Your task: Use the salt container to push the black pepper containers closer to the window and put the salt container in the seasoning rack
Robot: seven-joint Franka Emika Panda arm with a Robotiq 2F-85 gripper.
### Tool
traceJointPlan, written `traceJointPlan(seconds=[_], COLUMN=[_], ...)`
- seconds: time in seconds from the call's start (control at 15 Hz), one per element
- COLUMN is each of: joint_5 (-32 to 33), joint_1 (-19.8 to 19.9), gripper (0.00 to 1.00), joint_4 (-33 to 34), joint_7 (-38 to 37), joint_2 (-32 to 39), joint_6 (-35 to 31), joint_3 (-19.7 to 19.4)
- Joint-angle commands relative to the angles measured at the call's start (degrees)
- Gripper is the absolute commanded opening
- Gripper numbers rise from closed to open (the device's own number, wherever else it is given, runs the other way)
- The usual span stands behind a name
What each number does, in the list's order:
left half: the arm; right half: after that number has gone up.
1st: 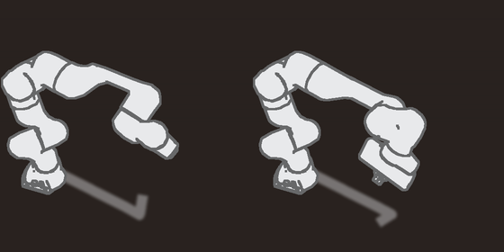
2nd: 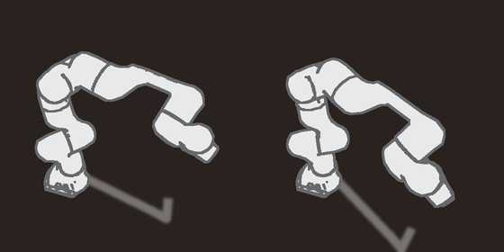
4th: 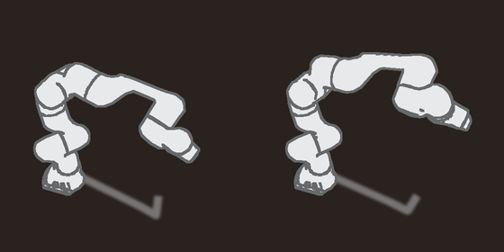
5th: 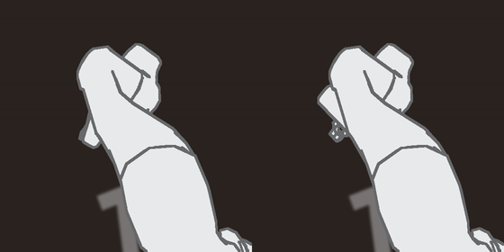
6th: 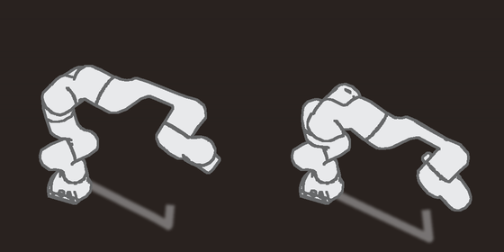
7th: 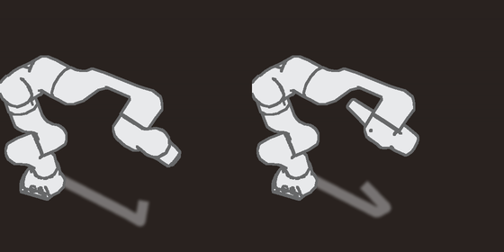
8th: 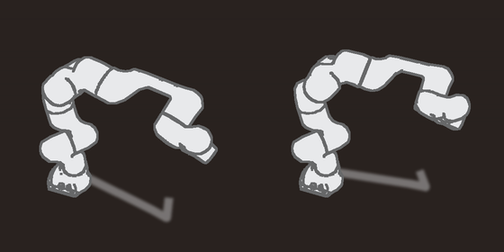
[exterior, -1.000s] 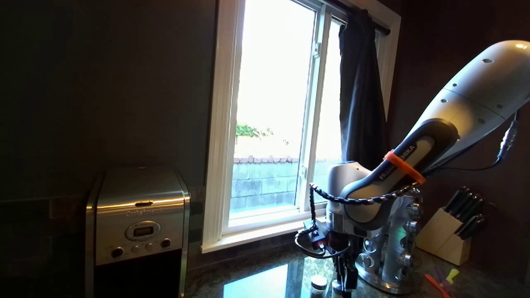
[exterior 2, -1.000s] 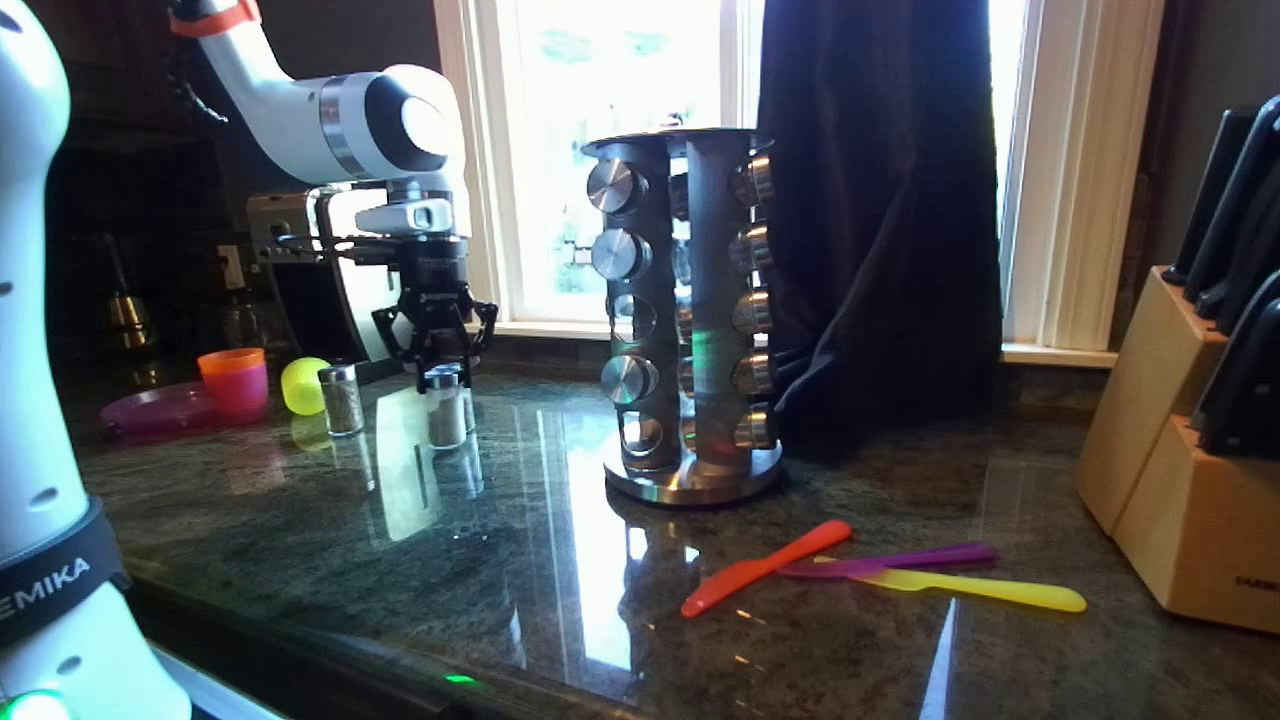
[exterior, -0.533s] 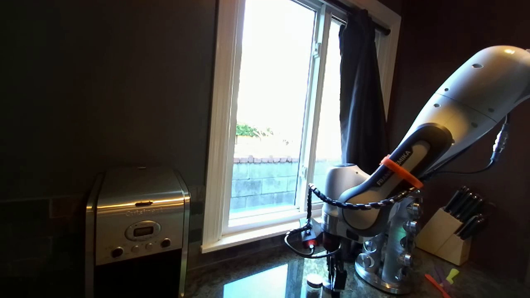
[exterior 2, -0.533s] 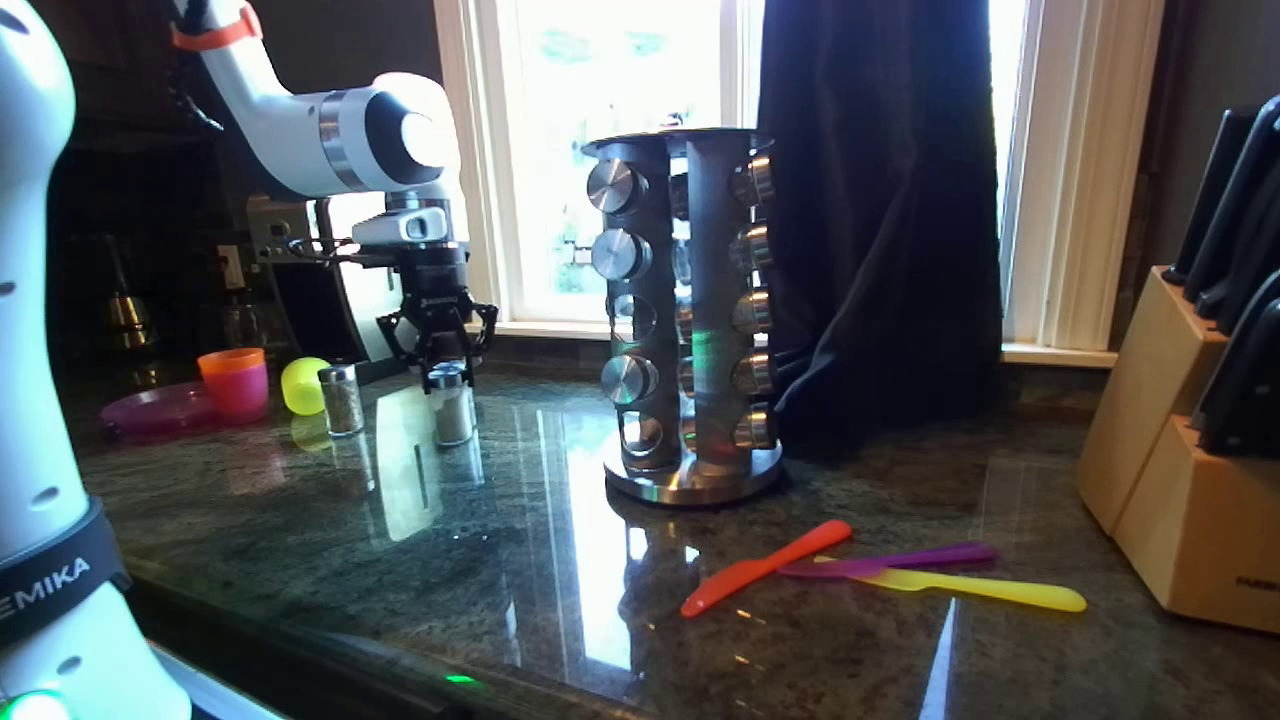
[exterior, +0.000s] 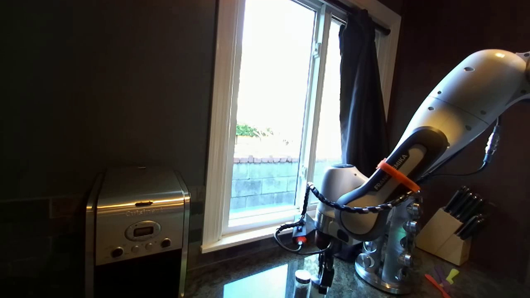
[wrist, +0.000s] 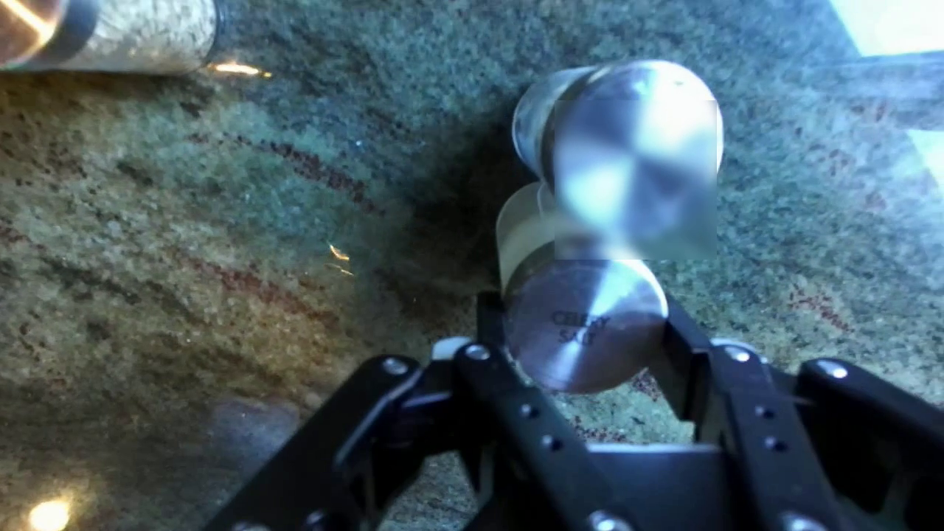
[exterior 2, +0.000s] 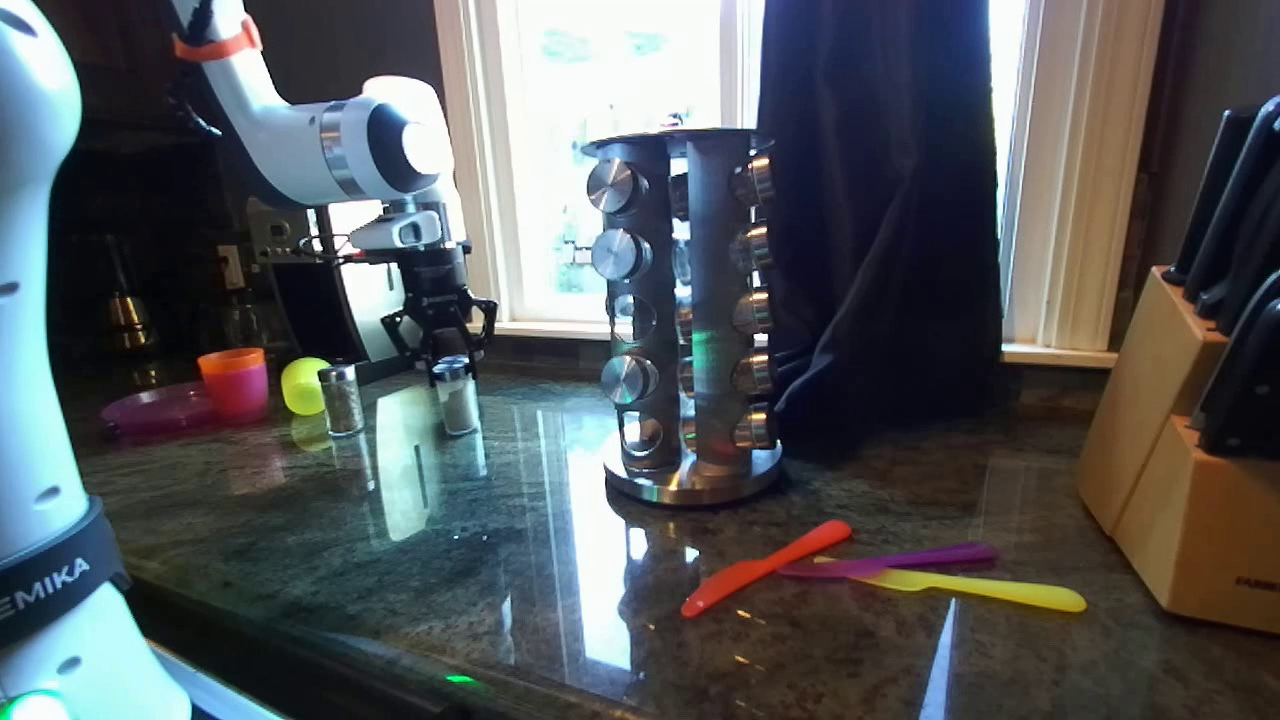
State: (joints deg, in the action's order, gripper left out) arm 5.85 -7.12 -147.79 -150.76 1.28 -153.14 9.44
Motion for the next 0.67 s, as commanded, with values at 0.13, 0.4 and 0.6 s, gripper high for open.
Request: traceJointPlan(seconds=[0.13, 0.4, 0.6], joint_5=[4.4, 6.3, 5.2], joint_1=[-1.9, -3.9, -5.7], gripper=[0.25, 0.25, 0.25], joint_4=[4.5, 10.3, 15.1], joint_7=[-5.1, -6.1, -5.0], joint_2=[4.8, 8.7, 12.2], joint_6=[-2.6, -1.6, -1.2], joint_3=[-1.0, -1.6, -2.1])
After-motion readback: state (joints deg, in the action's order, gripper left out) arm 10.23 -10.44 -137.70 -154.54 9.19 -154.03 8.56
